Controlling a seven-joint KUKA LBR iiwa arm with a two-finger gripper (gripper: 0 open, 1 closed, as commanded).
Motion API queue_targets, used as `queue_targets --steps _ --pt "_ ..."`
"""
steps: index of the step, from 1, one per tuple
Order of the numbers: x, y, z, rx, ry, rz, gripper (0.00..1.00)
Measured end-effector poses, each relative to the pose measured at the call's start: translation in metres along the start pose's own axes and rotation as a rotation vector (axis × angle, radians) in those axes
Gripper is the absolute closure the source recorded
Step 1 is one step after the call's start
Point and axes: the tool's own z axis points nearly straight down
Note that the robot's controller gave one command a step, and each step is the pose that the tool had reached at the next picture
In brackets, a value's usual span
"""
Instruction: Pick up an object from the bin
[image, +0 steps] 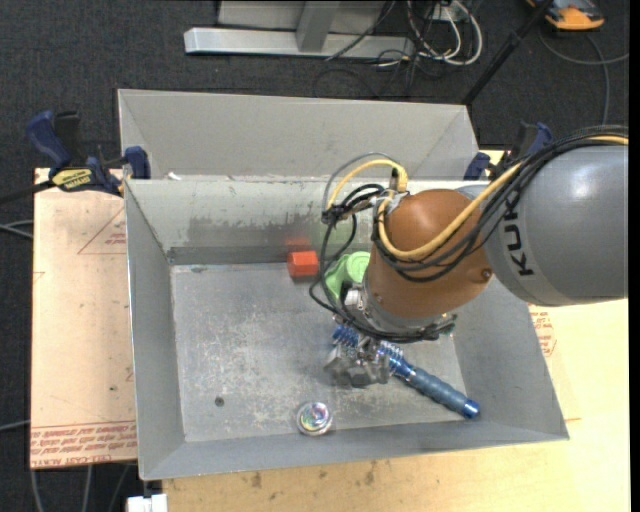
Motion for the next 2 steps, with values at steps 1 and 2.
queue_targets --steps 1,2 --pt "0.0 0.0 0.0 -0.001 0.0 0.001 0.0" --pt "-0.02 0.054 0.02 -0.007 0.001 -0.165 0.0"
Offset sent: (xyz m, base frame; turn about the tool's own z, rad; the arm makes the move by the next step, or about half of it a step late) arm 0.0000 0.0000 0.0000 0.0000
